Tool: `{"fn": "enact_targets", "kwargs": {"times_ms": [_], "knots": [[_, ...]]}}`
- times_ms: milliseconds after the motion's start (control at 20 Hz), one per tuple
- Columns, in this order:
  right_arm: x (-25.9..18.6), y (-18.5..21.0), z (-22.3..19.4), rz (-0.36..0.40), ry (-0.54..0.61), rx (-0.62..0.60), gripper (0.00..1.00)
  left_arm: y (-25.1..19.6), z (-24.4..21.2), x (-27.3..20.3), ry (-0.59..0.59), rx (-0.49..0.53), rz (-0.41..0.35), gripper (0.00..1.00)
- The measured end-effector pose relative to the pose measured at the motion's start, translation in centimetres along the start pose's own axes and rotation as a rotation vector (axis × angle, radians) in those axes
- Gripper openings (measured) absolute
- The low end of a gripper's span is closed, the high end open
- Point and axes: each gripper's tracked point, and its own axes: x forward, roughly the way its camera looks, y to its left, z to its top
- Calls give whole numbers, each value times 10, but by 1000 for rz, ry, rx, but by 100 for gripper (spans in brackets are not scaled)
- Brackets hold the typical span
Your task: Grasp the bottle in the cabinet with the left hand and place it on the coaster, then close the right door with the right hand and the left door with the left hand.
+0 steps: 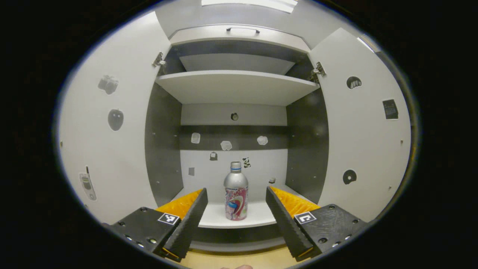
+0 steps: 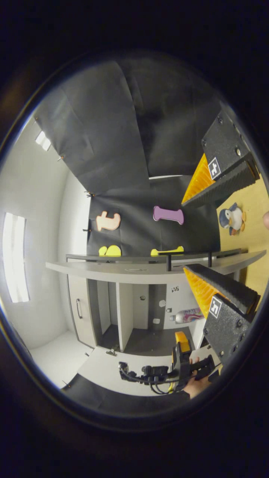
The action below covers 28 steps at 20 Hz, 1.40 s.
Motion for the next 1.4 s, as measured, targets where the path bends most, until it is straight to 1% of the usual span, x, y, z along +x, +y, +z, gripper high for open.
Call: {"fn": "enact_targets", "kwargs": {"times_ms": [150,250,300,350,400,450,500,650,700,750,900,950,1000,1150,1250,1350,1400], "knots": [[-5,-7,-2,-36,-4,-10,98,-3,-23,31,48,-3,-6,96],[-8,-8,-5,-46,-1,-5,98,3,-38,50,78,-16,13,96],[-8,-6,-7,-42,0,1,98,6,-46,60,90,-25,25,96],[-9,-3,-9,-32,0,8,98,9,-53,70,106,-36,36,92],[-9,-2,-10,-26,2,13,98,13,-61,78,125,-40,49,100],[-8,-2,-11,-21,1,21,98,16,-68,83,143,-43,65,96],[-5,-4,-10,-18,6,32,97,18,-73,89,155,-44,71,96],[3,-12,-10,0,27,56,98,21,-84,102,178,-39,80,96],[6,-15,-9,1,31,55,98,21,-86,106,181,-39,79,100],[9,-18,-11,2,37,48,98,24,-88,110,183,-38,91,97],[15,-18,-17,2,54,23,98,25,-99,123,214,-38,91,98],[14,-17,-20,4,58,23,96,26,-102,127,219,-39,93,100],[15,-15,-21,7,60,25,98,26,-105,129,224,-38,90,98],[13,-18,-21,-13,51,28,98,31,-108,136,220,-22,111,99],[9,-23,-16,-36,33,26,98,30,-108,138,209,-27,103,99],[4,-29,-15,-57,22,23,98,32,-108,141,202,-21,111,98],[2,-32,-15,-68,20,21,98,33,-107,143,193,-19,116,100]]}}
